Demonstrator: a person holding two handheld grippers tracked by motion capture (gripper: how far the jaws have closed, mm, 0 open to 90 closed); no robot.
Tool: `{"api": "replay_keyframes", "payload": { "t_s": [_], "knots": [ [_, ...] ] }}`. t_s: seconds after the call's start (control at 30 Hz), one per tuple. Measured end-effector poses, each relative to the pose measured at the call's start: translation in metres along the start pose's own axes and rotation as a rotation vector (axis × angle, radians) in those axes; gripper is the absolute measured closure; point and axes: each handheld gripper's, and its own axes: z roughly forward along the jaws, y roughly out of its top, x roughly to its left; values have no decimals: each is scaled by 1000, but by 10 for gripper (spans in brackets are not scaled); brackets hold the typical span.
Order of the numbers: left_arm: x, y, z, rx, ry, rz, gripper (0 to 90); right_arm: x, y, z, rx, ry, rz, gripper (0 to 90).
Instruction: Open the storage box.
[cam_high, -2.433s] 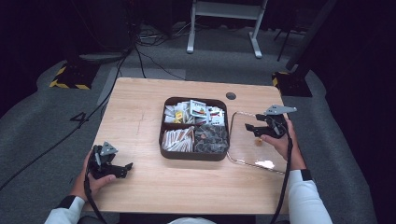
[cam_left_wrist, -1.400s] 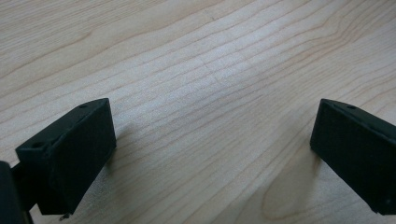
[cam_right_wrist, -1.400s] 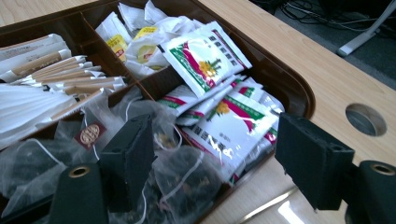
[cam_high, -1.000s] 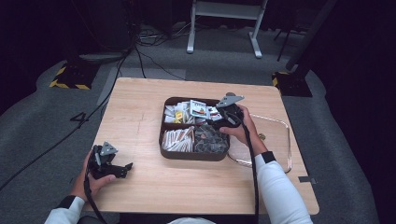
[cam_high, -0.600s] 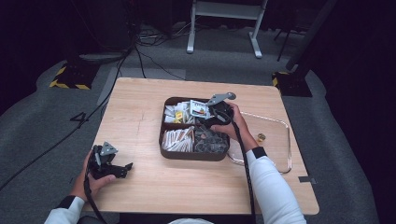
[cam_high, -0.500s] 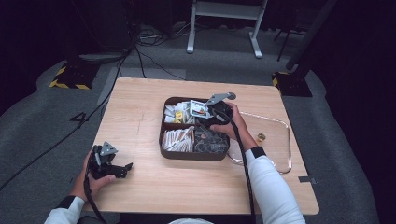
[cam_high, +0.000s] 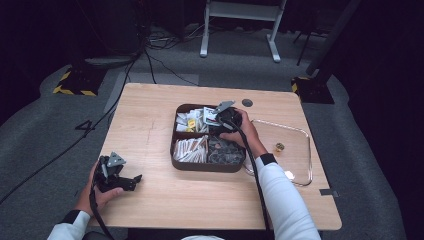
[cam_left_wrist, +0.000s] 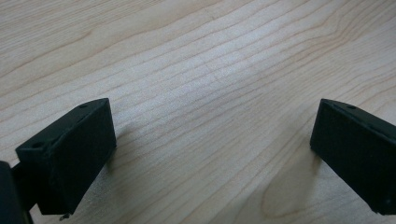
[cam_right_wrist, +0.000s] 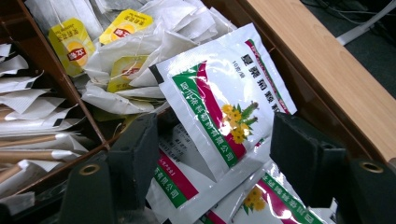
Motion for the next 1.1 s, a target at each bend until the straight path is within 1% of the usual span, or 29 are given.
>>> {"api": "replay_keyframes", "payload": {
  "t_s": [0.03,0.07,0.17,0.2,0.27,0.33,0.43,0.47,0.5,0.57,0.6,0.63,0.67,0.7,0.73,0.77,0.8,0.83,0.87,0.93,0.97,1.0,1.07,1.1],
  "knots": [
    [0,0,0,0,0,0,5,0,0,0,0,0,0,341],
    [0,0,0,0,1,-1,5,0,0,3,14,-16,-7,341],
    [0,0,0,0,1,-1,5,1,1,5,10,-18,-11,354],
    [0,0,0,0,0,0,5,1,2,6,7,-35,-17,355],
    [0,0,0,-1,1,-1,5,2,2,7,2,-44,-18,364],
    [0,0,0,0,1,-1,5,2,3,8,7,-65,-30,382],
    [0,0,0,0,1,-1,5,2,3,8,7,-67,-34,397],
    [0,0,0,0,1,-1,5,2,3,9,14,-72,-43,433],
    [0,0,0,-1,1,-1,5,2,3,9,14,-72,-43,433],
    [0,0,0,-1,1,-1,5,3,3,10,22,-82,-50,466],
    [0,0,0,0,1,-1,5,5,5,10,21,-92,-62,503],
    [0,0,0,0,1,-1,5,5,5,10,21,-92,-62,503],
    [0,0,0,0,1,-1,5,7,7,10,23,-104,-81,537],
    [0,0,0,0,1,-1,5,7,7,10,23,-104,-81,537],
    [0,0,0,-1,1,-1,5,9,8,8,14,-112,-86,588],
    [0,0,0,0,0,0,5,9,9,7,1,-138,-89,617],
    [0,0,0,-1,1,-1,5,9,9,5,-18,-155,-81,657],
    [0,0,0,-1,1,-1,5,8,9,3,-35,-169,-68,658],
    [0,0,0,0,1,-1,5,6,9,3,-37,-178,-58,651],
    [0,0,0,0,1,-1,5,3,8,6,-17,-159,-52,631],
    [0,0,0,0,1,-1,5,3,8,6,-17,-159,-52,631],
    [0,0,0,-1,0,0,5,3,6,9,-5,-151,-54,654],
    [0,0,0,0,0,0,5,2,6,9,-6,-146,-55,669],
    [0,0,0,0,0,0,5,1,5,10,-11,-146,-37,712]
  ]
}}
